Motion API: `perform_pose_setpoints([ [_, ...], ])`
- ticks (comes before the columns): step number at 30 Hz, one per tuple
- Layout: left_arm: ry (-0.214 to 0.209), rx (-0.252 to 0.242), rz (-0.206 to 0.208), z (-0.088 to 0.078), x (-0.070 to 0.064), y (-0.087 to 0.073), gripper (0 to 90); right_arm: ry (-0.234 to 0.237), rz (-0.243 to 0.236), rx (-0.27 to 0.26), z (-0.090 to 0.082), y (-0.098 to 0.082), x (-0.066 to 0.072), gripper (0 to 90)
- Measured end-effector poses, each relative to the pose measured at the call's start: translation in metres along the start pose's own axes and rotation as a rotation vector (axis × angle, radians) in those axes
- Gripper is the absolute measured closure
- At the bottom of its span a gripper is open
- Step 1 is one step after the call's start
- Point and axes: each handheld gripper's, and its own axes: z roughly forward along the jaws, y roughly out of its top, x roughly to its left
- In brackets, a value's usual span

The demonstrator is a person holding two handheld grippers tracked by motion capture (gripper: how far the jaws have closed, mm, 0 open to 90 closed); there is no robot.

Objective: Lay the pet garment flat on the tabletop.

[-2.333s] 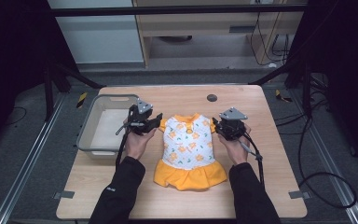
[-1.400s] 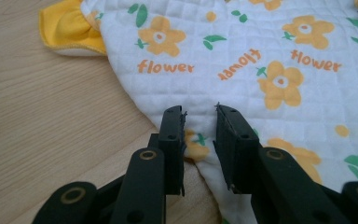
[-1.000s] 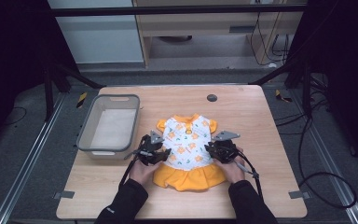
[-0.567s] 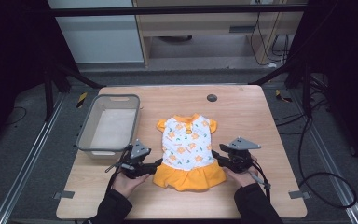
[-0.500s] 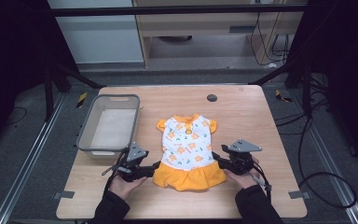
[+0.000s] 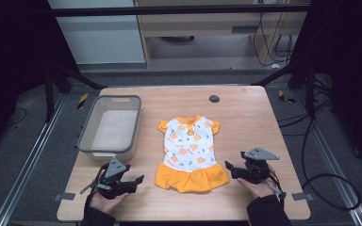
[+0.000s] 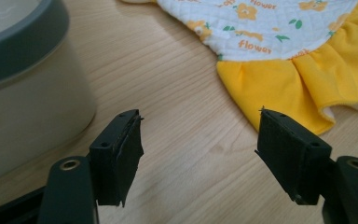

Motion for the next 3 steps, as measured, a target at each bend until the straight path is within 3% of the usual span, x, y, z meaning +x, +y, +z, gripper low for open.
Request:
perform_pose_setpoints([
  [3,0.04,0.005,-0.012,-0.009,0.008,-0.0084,27.8,-0.019,0.01,-0.005,-0.0035,-0.0041,-0.0069,22.0],
])
